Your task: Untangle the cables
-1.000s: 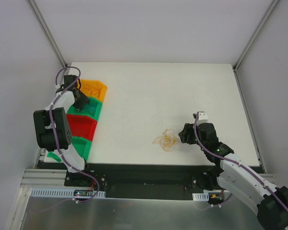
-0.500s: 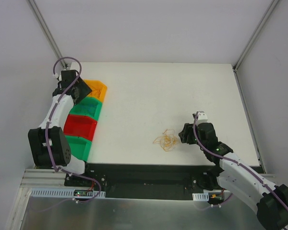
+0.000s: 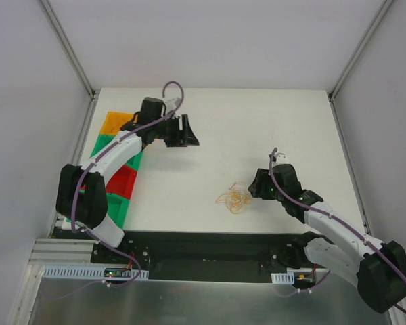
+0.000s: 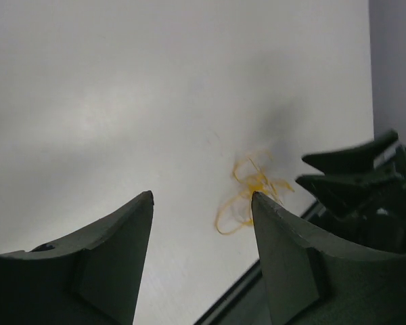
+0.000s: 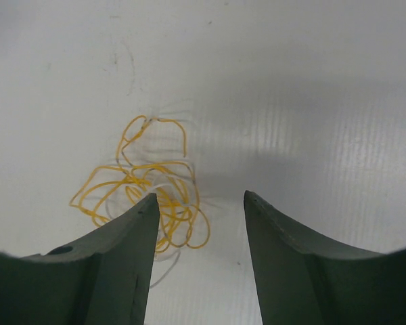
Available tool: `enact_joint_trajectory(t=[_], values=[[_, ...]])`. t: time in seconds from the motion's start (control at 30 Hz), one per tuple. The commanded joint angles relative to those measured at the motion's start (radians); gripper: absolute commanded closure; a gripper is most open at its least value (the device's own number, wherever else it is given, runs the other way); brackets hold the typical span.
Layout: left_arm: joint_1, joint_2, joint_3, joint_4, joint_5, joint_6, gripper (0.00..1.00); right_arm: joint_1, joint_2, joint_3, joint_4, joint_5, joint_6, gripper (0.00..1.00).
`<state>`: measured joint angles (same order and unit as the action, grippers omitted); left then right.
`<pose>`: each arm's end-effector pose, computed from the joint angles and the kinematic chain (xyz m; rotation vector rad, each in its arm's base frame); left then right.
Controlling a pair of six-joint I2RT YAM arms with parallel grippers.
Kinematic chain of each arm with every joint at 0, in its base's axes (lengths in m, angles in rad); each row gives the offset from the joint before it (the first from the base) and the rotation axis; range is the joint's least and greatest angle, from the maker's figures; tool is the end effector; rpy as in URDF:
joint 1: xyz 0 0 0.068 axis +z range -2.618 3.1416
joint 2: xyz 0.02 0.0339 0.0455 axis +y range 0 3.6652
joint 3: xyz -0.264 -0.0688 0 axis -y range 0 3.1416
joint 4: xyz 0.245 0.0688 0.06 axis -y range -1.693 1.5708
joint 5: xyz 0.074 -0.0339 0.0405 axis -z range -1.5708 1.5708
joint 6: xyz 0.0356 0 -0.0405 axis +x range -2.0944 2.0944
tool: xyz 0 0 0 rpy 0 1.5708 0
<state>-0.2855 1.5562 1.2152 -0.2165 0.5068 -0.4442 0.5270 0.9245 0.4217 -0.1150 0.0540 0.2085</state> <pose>0.3370 -0.1169 0.2965 0.1396 2.1994 -0.9597 0.1686 0.0959 0.1953 -0.3200 2.1867 0.3544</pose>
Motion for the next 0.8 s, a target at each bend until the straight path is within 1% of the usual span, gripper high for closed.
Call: enact_joint_trajectory(t=[0.0, 0.13, 0.23, 0.3, 0.37, 0.43, 0.53, 0.63, 0.77], values=[[-0.174, 0.076, 0.055, 0.011, 0.3, 0.036, 0.4, 0.001, -0.01, 0.013, 0.015, -0.095, 0.172, 0.44], [-0.311, 0.152, 0.064, 0.011, 0.352, 0.022, 0.41, 0.002, -0.081, 0.003, -0.029, -0.088, 0.209, 0.45], [-0.365, 0.192, 0.066, 0.006, 0.363, 0.012, 0.51, 0.011, -0.151, -0.033, -0.035, -0.114, 0.232, 0.46], [-0.395, 0.209, 0.066, -0.007, 0.343, 0.016, 0.59, 0.018, -0.185, -0.063, -0.029, -0.144, 0.241, 0.47], [-0.431, 0.22, 0.082, -0.058, 0.296, 0.045, 0.66, 0.039, -0.208, -0.086, -0.008, -0.192, 0.232, 0.48], [-0.46, 0.217, 0.092, -0.098, 0.216, 0.071, 0.66, 0.074, -0.217, -0.087, -0.005, -0.201, 0.224, 0.49], [-0.478, 0.203, 0.086, -0.113, 0.116, 0.085, 0.6, 0.125, -0.201, -0.083, 0.008, -0.187, 0.229, 0.5], [-0.492, 0.231, 0.087, -0.113, 0.092, 0.091, 0.57, 0.16, -0.162, -0.077, 0.021, -0.155, 0.238, 0.53], [-0.501, 0.301, 0.102, -0.115, 0.108, 0.094, 0.6, 0.177, -0.133, -0.07, 0.017, -0.123, 0.229, 0.56]])
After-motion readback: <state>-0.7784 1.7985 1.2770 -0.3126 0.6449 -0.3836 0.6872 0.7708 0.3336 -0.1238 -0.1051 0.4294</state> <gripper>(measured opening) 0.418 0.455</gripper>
